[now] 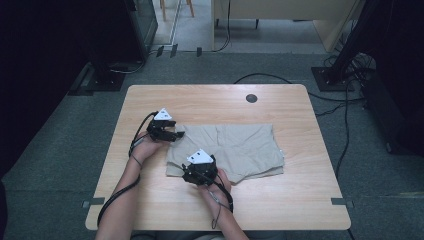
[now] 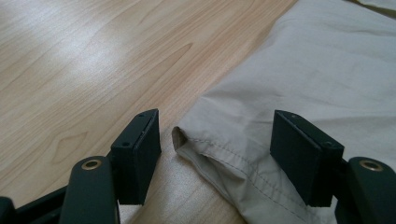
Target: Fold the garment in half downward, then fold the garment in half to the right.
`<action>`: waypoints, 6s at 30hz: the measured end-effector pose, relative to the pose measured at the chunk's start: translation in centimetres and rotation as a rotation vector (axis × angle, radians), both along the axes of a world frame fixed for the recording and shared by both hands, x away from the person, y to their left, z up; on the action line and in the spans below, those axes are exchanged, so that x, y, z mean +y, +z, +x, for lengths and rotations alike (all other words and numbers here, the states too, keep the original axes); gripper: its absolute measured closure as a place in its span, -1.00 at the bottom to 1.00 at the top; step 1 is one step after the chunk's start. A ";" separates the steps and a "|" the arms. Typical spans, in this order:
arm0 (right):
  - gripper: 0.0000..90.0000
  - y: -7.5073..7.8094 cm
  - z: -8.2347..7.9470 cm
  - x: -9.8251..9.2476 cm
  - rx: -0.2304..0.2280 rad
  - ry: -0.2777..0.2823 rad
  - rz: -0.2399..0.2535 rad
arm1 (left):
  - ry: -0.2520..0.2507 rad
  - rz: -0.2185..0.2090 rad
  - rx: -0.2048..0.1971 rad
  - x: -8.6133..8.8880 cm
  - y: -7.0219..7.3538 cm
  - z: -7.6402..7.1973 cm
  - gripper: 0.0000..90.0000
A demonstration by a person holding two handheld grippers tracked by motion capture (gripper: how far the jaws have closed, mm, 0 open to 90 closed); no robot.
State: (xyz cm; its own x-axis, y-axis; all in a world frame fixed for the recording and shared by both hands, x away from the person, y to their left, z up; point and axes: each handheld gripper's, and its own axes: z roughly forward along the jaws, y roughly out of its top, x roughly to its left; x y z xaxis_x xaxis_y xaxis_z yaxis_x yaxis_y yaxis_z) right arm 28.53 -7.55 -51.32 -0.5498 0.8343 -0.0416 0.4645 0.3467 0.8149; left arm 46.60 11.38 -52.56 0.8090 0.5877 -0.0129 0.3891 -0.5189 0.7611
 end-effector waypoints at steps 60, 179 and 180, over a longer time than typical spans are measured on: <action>0.49 -0.6 1.2 3.2 0.153 0.081 -0.055 | -0.018 -0.001 -0.002 0.1 0.0 -0.1 -0.19; 0.95 8.4 -4.6 -3.4 -0.264 0.141 0.246 | -0.128 -0.247 -0.209 -1.9 12.5 -5.7 0.86; 0.95 8.4 -4.6 -3.5 -0.258 0.139 0.249 | -0.130 -0.244 -0.210 -2.0 12.5 -5.7 0.86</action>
